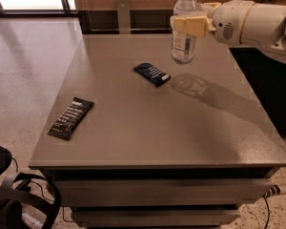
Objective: Move blue plastic bottle near rxbar chocolate
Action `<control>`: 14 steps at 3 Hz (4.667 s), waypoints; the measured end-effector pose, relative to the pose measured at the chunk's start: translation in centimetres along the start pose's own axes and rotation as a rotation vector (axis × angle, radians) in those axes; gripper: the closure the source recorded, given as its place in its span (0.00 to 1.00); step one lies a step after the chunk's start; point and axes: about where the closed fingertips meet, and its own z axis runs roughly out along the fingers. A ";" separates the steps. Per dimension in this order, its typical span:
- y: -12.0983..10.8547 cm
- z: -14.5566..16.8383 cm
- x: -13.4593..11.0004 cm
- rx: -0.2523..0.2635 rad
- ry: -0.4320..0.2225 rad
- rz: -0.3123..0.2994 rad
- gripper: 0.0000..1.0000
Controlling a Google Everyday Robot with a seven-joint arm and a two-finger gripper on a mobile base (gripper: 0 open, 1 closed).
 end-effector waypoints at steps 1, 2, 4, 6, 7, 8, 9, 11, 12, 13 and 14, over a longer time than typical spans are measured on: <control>5.8 0.2 -0.6 -0.072 -0.008 -0.028 1.00; 9.6 0.5 -0.7 -0.131 -0.024 -0.030 1.00; 16.0 2.2 1.2 -0.277 -0.036 -0.001 1.00; 17.3 2.6 1.2 -0.302 -0.033 -0.002 1.00; 20.1 3.3 1.0 -0.342 -0.029 -0.008 1.00; 21.9 4.1 0.9 -0.365 -0.023 -0.017 1.00; 23.0 4.6 1.7 -0.364 -0.022 -0.016 1.00; 25.4 4.9 3.1 -0.368 -0.056 -0.013 1.00; 25.4 4.9 3.1 -0.369 -0.056 -0.014 1.00; 26.0 5.7 3.7 -0.396 -0.043 -0.003 1.00; 26.7 6.9 5.2 -0.428 -0.016 0.013 1.00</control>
Offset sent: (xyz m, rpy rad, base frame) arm -0.1031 0.0940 -0.0082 0.0162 -0.0194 0.2030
